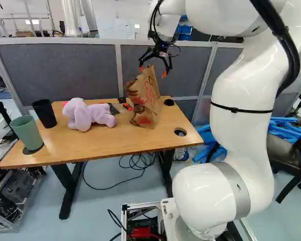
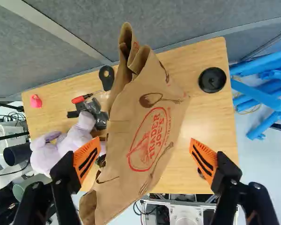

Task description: Pick up the bag on the ground and place it on the table

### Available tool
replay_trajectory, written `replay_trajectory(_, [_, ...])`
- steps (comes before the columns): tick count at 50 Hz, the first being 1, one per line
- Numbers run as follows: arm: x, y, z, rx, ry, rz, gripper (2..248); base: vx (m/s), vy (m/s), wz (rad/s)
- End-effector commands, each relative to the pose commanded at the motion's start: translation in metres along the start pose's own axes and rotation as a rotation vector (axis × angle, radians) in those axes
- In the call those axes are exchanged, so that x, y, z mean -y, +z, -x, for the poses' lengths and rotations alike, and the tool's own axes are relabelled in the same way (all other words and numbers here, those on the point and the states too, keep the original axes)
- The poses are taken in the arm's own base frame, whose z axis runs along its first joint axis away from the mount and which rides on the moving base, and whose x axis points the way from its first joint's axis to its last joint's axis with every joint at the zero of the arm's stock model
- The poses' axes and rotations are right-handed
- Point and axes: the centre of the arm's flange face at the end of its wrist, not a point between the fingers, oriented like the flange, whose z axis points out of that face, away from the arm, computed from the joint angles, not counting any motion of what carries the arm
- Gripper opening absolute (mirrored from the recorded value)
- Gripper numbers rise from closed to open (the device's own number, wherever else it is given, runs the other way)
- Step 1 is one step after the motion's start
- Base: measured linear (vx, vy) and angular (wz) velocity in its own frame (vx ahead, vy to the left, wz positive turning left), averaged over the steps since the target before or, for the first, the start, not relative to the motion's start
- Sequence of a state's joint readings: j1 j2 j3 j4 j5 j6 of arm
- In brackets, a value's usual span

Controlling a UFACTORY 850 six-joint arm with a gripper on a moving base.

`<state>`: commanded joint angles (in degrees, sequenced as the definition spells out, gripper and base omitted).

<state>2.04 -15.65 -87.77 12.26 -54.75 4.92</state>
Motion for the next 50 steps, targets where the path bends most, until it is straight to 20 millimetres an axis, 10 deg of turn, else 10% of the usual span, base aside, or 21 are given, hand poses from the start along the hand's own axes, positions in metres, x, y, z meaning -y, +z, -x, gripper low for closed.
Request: replay_trajectory(50, [0.002,-0.028,0.015,-0.033,-0.007,-0.007,247,-0.01,0.0,0.0])
